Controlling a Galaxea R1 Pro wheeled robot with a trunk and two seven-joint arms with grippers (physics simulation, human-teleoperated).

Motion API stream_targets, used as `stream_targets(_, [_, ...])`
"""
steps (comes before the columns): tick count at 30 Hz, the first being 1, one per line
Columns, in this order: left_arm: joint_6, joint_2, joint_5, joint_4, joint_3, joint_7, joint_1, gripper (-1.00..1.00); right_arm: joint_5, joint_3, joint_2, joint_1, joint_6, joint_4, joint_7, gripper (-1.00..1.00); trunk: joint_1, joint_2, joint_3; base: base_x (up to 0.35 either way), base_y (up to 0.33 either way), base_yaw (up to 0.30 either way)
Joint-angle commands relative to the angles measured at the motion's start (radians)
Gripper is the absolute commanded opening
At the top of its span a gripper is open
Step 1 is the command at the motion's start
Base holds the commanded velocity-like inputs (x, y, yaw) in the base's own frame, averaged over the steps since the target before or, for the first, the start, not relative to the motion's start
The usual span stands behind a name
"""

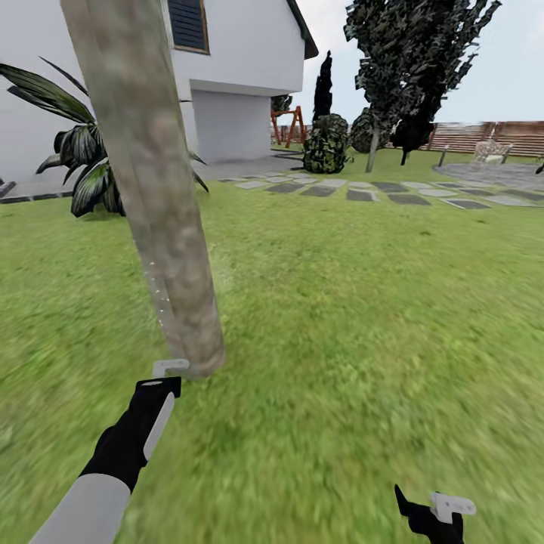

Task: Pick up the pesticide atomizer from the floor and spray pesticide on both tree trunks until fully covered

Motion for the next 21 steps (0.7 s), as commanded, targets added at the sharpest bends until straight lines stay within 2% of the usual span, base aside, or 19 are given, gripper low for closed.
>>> stream_targets(1, [0.0, 0.0, -0.001, 0.0, 0.0, 0.0, 0.0, -1.0, 0.0, 0.0, 0.0, 0.0, 0.0, 0.0, 0.0, 1.0, 0.0, 0.0, 0.0, 0.233, -0.202, 0.016])
stream_targets(4, [0.0, 0.0, -0.001, 0.0, -0.001, 0.0, 0.0, -1.0, 0.0, 0.0, 0.0, 0.0, 0.0, 0.0, 0.0, 1.0, 0.0, 0.0, 0.0, 0.229, -0.203, 0.068])
stream_targets(9, [0.0, 0.0, -0.001, -0.001, -0.001, 0.0, 0.0, -1.0, 0.0, 0.0, 0.0, 0.0, 0.0, 0.0, 0.0, 1.0, 0.0, 0.0, 0.0, 0.162, -0.236, 0.252])
stream_targets(21, [0.0, -0.001, -0.001, -0.001, 0.0, 0.0, 0.0, -1.0, 0.0, 0.0, 0.0, 0.0, 0.0, 0.0, 0.0, 1.0, 0.0, 0.0, 0.0, 0.049, -0.269, 0.253])
